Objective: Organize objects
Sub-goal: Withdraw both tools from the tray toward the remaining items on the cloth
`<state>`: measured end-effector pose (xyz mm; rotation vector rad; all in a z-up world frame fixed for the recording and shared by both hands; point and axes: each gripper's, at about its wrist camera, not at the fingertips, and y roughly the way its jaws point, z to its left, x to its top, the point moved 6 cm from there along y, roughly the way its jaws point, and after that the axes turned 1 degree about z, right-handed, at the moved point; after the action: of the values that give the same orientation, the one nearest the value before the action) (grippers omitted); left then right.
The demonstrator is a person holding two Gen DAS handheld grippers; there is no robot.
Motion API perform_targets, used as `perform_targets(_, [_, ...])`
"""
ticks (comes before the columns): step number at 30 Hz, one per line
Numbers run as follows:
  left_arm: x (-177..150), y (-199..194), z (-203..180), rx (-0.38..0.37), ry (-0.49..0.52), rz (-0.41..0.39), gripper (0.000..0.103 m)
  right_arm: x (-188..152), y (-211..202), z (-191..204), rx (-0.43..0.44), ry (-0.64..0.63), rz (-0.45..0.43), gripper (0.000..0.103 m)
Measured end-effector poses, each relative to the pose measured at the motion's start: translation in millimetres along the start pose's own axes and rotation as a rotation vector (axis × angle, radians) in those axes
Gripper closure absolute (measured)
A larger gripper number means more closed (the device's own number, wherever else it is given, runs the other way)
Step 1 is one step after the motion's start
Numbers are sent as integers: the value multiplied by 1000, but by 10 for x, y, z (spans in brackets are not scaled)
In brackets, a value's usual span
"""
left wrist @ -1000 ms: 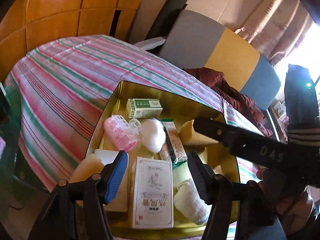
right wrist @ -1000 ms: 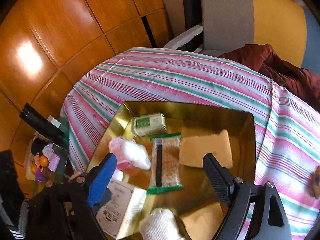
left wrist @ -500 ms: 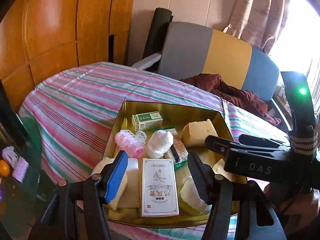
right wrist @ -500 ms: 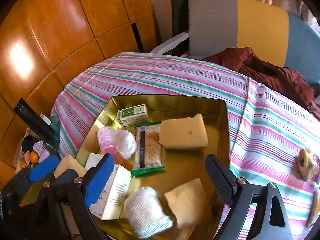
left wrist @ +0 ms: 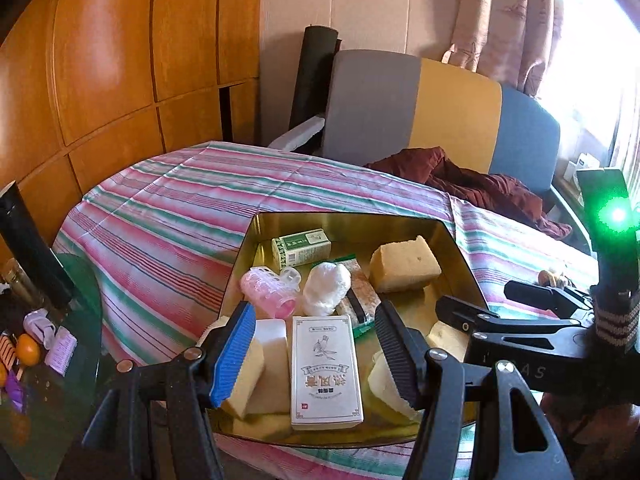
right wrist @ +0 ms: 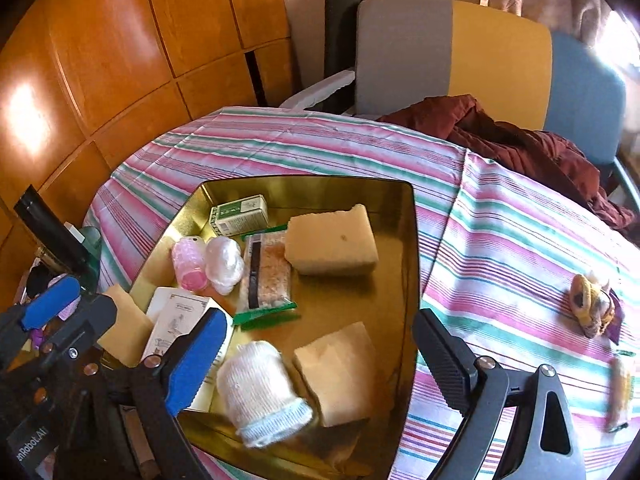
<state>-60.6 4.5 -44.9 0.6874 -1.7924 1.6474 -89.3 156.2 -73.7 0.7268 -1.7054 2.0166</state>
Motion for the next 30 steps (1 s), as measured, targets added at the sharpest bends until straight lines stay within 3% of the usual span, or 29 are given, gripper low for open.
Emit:
perform_targets(10, [-64,22,-139,-9,47,21,40,-45,-129,-133,-47,1,-40,8])
perform_targets(30, [-8,-190,-563,14,211,-56,40,-196,-371,-687,-87,106,-70,7])
